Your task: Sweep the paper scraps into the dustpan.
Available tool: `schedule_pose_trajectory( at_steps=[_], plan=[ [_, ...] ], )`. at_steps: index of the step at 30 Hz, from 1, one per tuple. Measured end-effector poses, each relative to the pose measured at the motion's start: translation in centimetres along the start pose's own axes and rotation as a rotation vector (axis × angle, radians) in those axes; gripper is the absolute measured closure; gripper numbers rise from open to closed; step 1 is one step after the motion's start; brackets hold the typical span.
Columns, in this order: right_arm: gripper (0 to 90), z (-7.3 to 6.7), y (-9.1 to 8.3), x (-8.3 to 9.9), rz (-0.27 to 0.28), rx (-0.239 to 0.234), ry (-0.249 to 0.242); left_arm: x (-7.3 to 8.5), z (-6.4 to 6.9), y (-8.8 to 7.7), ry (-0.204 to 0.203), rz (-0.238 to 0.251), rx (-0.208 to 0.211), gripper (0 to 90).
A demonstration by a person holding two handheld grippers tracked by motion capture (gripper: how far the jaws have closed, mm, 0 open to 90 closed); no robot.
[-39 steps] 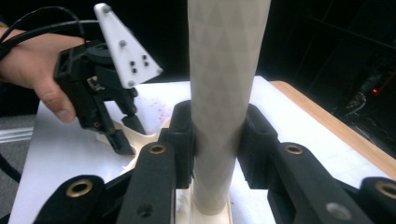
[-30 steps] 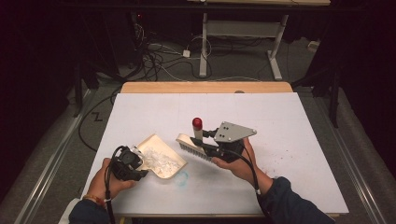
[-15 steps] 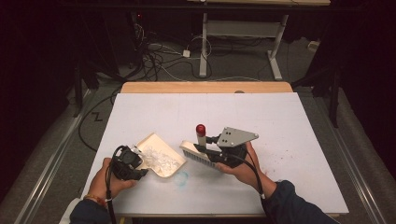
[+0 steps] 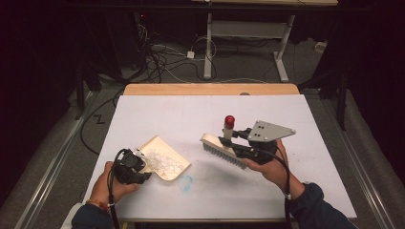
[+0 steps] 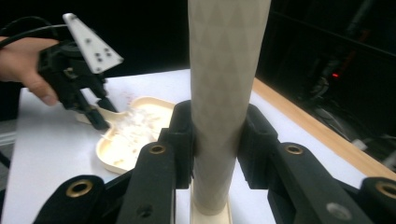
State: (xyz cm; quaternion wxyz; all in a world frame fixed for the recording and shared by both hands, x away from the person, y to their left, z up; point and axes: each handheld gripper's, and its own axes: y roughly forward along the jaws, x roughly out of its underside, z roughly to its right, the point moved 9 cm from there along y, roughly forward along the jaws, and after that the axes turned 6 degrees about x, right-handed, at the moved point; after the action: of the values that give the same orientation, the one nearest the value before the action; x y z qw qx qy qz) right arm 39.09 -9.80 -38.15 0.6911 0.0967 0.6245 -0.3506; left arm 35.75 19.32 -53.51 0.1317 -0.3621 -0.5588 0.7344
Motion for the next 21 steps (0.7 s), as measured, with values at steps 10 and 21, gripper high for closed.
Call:
schedule_pose_trajectory(
  at_steps=[10, 21],
  plan=[
    [70.6, 3.1, -3.8, 2.5, -0.044, 0.062, 0.043, 0.0, -0.2, 0.2, 0.005, -0.007, -0.004, 63.4],
    [70.6, 3.4, -7.2, 5.0, -0.107, 0.061, 0.065, -0.3, -0.3, 0.4, -0.006, 0.009, -0.008, 63.4]
  ],
)
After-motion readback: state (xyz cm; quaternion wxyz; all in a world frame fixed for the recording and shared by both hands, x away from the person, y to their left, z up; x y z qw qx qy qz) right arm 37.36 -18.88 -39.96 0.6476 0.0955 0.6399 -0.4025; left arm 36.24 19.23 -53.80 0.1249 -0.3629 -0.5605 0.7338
